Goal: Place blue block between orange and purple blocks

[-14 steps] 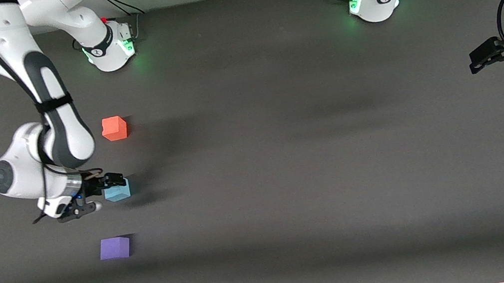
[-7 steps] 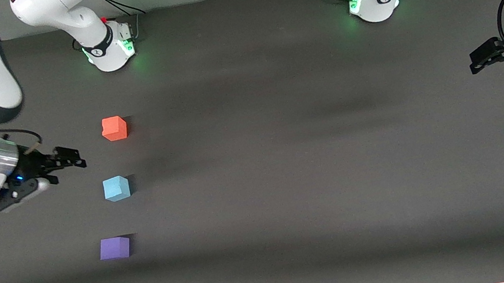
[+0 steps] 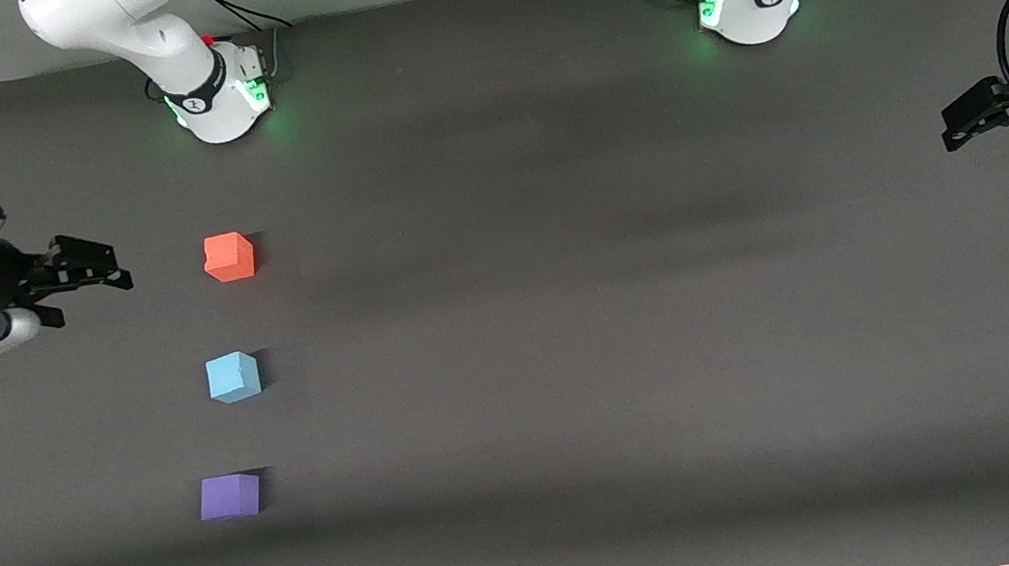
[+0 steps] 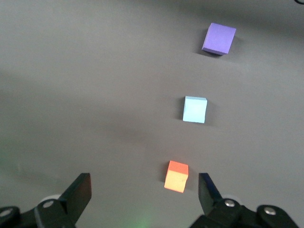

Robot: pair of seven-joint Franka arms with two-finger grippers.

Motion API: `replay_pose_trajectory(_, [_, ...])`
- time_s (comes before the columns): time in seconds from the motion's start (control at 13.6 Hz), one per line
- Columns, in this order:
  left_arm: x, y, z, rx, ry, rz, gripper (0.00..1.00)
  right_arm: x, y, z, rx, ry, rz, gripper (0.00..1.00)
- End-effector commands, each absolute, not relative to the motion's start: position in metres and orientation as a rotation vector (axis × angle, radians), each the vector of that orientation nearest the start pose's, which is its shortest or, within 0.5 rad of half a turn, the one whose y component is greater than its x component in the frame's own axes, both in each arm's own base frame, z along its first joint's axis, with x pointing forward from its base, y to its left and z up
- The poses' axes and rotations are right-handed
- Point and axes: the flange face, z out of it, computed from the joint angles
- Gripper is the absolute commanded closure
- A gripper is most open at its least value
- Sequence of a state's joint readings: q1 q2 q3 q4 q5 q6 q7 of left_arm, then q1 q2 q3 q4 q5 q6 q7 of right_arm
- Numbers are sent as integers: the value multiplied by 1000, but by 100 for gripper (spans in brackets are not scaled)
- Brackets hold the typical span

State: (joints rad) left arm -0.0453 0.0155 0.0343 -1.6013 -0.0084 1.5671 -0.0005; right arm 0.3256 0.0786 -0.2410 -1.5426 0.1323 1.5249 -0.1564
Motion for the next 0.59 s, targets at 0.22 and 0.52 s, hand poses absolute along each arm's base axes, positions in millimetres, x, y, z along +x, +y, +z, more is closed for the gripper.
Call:
replay_pose_trajectory(0.22, [557,-7,601,-3147,33,60,0,546,58,581,-3049,-295,103,0])
replay_pose_trajectory(0.52, [557,-7,601,-3147,33,60,0,537,42,576,-3051,-261,86,0])
